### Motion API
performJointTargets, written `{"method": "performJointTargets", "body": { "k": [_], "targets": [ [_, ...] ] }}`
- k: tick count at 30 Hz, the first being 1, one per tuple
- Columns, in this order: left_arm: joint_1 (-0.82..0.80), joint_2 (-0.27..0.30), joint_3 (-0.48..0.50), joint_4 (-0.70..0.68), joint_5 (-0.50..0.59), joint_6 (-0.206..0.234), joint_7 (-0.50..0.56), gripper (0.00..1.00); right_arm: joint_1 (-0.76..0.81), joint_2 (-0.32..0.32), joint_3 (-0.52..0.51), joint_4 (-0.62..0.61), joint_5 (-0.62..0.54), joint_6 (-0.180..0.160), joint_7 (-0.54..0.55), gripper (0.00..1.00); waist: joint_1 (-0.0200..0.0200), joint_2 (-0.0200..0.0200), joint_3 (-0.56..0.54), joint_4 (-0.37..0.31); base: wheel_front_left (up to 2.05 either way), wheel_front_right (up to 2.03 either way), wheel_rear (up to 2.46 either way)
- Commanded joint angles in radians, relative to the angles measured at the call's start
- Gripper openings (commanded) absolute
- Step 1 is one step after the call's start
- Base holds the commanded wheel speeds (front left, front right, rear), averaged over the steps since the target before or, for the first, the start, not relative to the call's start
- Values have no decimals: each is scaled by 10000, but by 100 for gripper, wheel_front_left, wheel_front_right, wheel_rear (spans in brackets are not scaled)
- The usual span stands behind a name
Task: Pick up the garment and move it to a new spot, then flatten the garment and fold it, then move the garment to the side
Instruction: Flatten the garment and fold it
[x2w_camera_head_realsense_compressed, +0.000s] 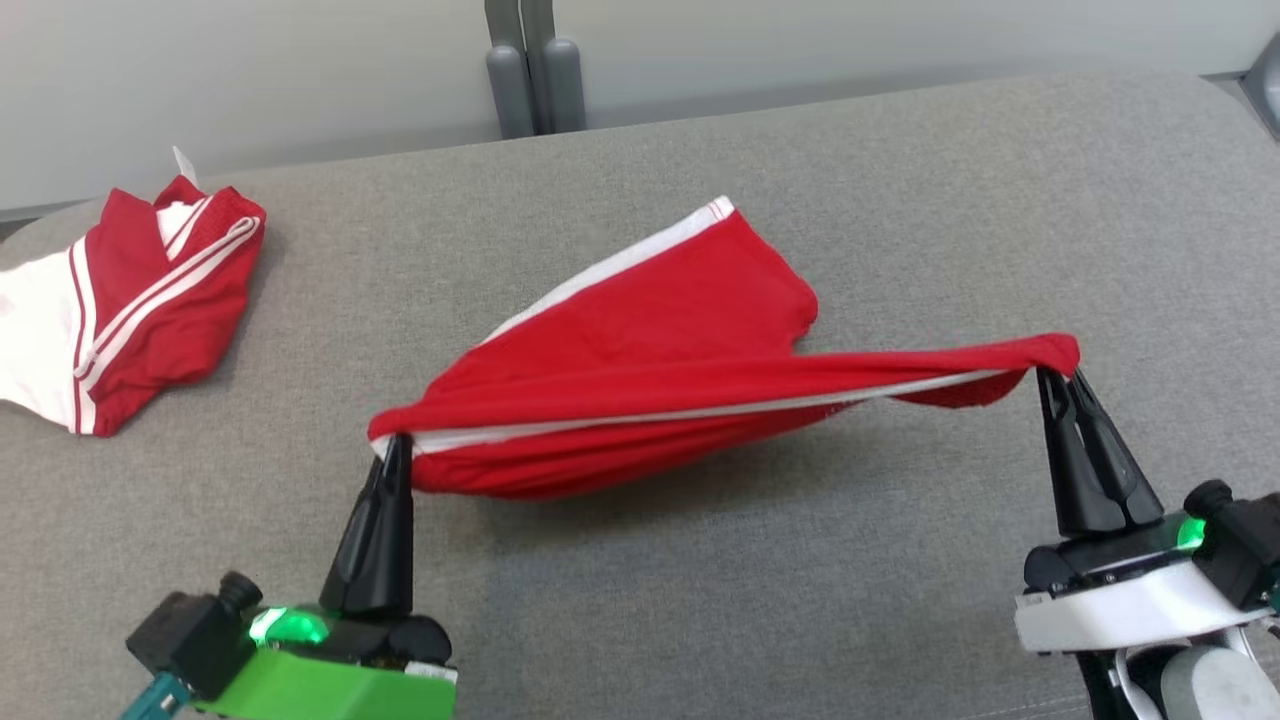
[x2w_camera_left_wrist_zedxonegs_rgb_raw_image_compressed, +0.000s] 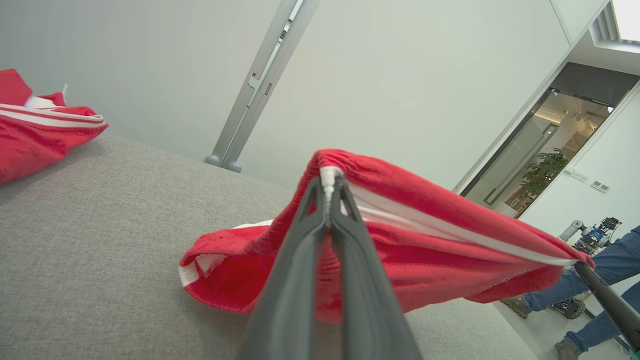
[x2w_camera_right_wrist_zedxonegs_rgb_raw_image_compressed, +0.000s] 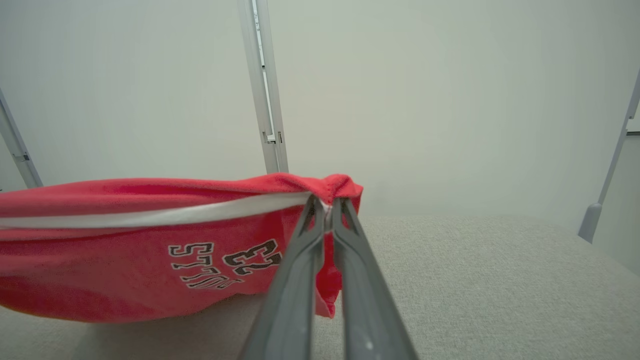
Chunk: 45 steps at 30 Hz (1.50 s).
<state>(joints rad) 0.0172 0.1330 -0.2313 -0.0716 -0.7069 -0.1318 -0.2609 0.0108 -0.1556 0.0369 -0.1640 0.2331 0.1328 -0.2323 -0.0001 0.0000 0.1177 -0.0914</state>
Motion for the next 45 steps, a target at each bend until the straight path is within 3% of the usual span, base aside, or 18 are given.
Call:
{"method": "performJointTargets", "body": {
  "k": [1, 8, 16, 22, 33, 45],
  "targets": [
    [394, 8, 109, -103, 55, 34, -62, 0, 345, 28, -86, -215, -67, -37, 148, 0, 1, 0, -212, -32, 0, 0, 0],
    [1129, -86, -108, 40, -24, 104, 50, 0, 756, 61, -40, -98, 71, -34, 509, 0, 1, 0, 31, 95, 0, 0, 0],
    [480, -379, -368, 1178, -391, 235, 450, 0, -235, -369, 198, 1442, 360, -31, 539, 0, 1, 0, 459, 516, 0, 0, 0],
    [-710, -559, -378, 2195, -783, 500, 868, 0, -1652, -892, 673, 2695, 492, -31, 811, 0, 1, 0, 747, 943, 0, 0, 0],
    [-3419, -713, -569, 4307, -1200, 846, 1719, 0, -5389, -1799, 2510, 5538, 1078, -30, 1536, 0, 1, 0, 1599, 1711, 0, 0, 0],
    [-5188, -802, -1228, 6265, -1600, 883, 1417, 0, -8408, -1921, 4264, 9161, 2236, -30, 1635, 0, 1, 0, 2273, 2353, 0, 0, 0]
  ]
}}
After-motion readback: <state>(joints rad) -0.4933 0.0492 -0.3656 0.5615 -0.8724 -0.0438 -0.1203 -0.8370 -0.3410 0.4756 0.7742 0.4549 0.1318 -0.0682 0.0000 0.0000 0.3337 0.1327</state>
